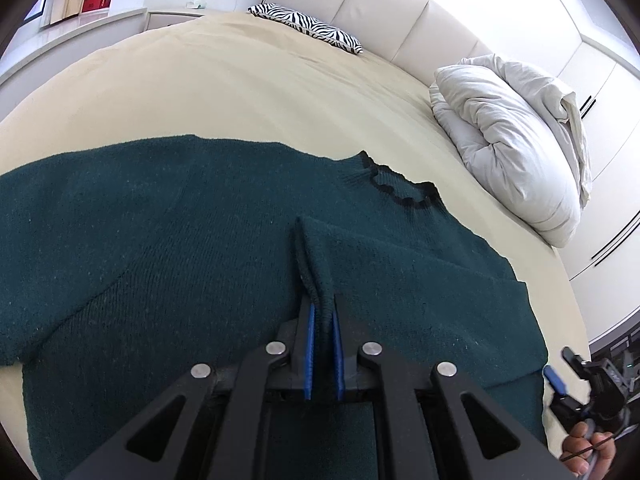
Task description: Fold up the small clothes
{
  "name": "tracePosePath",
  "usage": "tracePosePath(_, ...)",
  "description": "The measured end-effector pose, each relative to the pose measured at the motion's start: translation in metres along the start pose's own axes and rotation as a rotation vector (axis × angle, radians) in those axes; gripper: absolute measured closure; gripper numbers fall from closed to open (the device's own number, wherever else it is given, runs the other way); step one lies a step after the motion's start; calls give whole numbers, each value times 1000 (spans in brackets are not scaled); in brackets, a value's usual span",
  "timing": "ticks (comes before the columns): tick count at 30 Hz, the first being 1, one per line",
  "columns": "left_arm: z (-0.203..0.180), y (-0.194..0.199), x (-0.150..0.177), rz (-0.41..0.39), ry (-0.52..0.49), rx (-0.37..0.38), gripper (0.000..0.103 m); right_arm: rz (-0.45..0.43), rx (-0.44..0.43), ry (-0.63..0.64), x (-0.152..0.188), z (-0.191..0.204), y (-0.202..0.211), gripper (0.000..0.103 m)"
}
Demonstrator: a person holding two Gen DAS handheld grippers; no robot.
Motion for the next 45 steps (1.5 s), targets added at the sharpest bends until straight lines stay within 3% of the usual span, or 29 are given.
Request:
tracePosePath(3,1,-3,0,4,1,8,94,-47,119,159,3,39,13,62)
tracePosePath(6,1,-6,1,3,1,13,92,-102,240,286,-20,64,16,51)
tracePosePath(10,2,-8,1,-4,5,24,91,-42,330,332,-61,63,-17,51)
tracePosePath(11,3,-8,1,-5,4,24,91,-17,332,337,-70,81,-36,51)
tracePosePath(13,3,-8,1,-11,-1,22,91,47,406,320,-85,63,-66,53)
tracePosePath(14,3,-9,2,-15,-1,26,91,67,427,317,-87,59,-77,55)
tracePosePath(16,4,-8,2,-18,4,38,91,63,491,370,-92,52,-89,74)
tracePosePath(17,5,-8,2,-20,7,43,91,44,528,397,-94,51,-90,89)
tracePosePath(22,6,-8,3,-29,3,43,91,7,593,434,-100,54,-90,98)
tracePosePath(28,8,-9,3,-31,7,49,90,-46,556,391,-110,40,-86,103)
tracePosePath(31,11,-10,2,-33,14,63,90,-33,628,433,-101,52,-79,99)
tracePosePath(32,10,-10,2,-33,14,64,90,-40,633,431,-96,58,-71,95)
tracePosePath(34,11,-10,2,-37,14,62,90,-72,552,440,-75,78,-54,95)
tracePosePath(36,10,-10,2,-39,14,65,90,-51,558,529,-43,91,-57,94)
tracePosePath(37,11,-10,2,-39,18,72,90,-24,576,554,-33,88,-64,92)
tracePosePath(38,12,-9,3,-39,20,78,90,22,605,563,-23,79,-75,81)
tracePosePath(39,12,-10,2,-36,26,86,90,56,624,570,-16,65,-87,76)
tracePosePath(40,13,-9,2,-29,31,94,90,9,600,611,-15,64,-87,76)
tracePosePath(42,13,-6,0,-9,42,125,90,14,565,573,-16,66,-81,76)
tracePosePath(44,13,4,0,13,43,124,84,5,576,526,-15,74,-68,76)
tracePosePath(45,15,14,1,4,49,110,71,-25,572,520,-13,83,-58,75)
Point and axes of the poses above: each gripper's, at about its wrist camera, not at the fingertips, and y roughly against the way its jaws point, z to its left, x to its underside, the point moved 8 cm from there along -y, roughly the way its jaws point, and after that the axes turned 13 degrees about z, right-handed, at the moved point
